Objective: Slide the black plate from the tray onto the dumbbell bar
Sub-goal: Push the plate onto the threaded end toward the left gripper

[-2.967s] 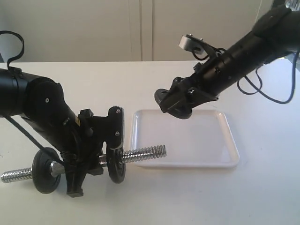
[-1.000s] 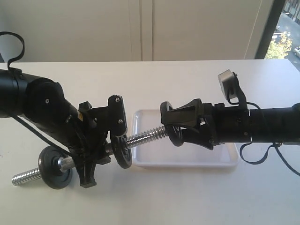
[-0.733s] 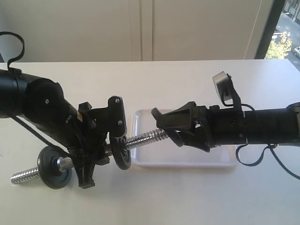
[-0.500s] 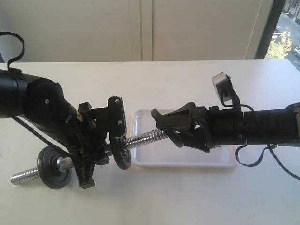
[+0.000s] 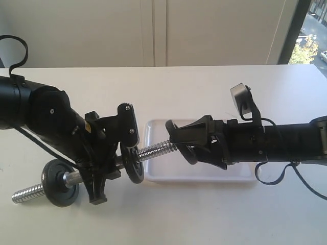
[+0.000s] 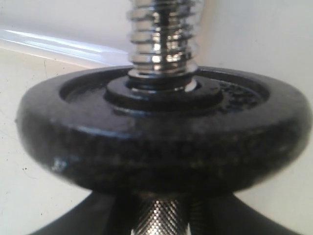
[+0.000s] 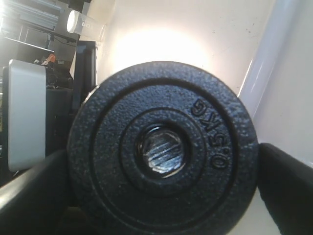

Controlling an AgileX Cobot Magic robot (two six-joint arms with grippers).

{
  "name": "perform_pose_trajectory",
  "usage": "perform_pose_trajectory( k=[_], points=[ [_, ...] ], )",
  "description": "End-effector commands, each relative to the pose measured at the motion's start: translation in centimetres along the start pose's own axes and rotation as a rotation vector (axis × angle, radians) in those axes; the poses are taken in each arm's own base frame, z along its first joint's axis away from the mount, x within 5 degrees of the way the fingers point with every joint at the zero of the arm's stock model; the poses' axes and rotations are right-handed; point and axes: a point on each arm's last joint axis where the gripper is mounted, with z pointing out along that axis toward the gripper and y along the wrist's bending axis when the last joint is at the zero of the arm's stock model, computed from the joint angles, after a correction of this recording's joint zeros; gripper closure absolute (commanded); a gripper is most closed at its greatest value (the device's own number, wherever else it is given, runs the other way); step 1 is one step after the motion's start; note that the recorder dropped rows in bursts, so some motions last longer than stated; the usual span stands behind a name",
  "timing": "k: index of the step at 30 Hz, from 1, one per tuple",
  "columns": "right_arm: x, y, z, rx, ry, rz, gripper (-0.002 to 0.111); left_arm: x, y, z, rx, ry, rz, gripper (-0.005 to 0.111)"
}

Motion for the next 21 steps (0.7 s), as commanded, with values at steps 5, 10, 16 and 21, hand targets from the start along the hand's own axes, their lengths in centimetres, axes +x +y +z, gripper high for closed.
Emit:
perform_pose_trajectory(
  k=[5, 10, 16, 21],
  points=[
    [-0.2, 1.0, 0.0, -0.084, -0.005, -0.038, 0.108, -1.4, 1.2, -1.8, -0.109, -0.126, -0.081, 0.107],
    [-0.4, 1.7, 0.9, -0.104, 0.015, -0.068, 0.108, -1.5, 1.3, -1.8, -0.115, -0.132, -0.081, 0.107],
    [0.2, 2.8, 2.7, -0.142, 0.073, -0.094, 0.108, -1.5, 1.3, -1.8, -0.122, -0.137, -0.081, 0.107],
    [0.6, 2.8, 4.5, -0.158, 0.123, -0.101, 0.108, -1.5, 1.3, -1.8, -0.124, -0.139, -0.081, 0.107]
  ],
)
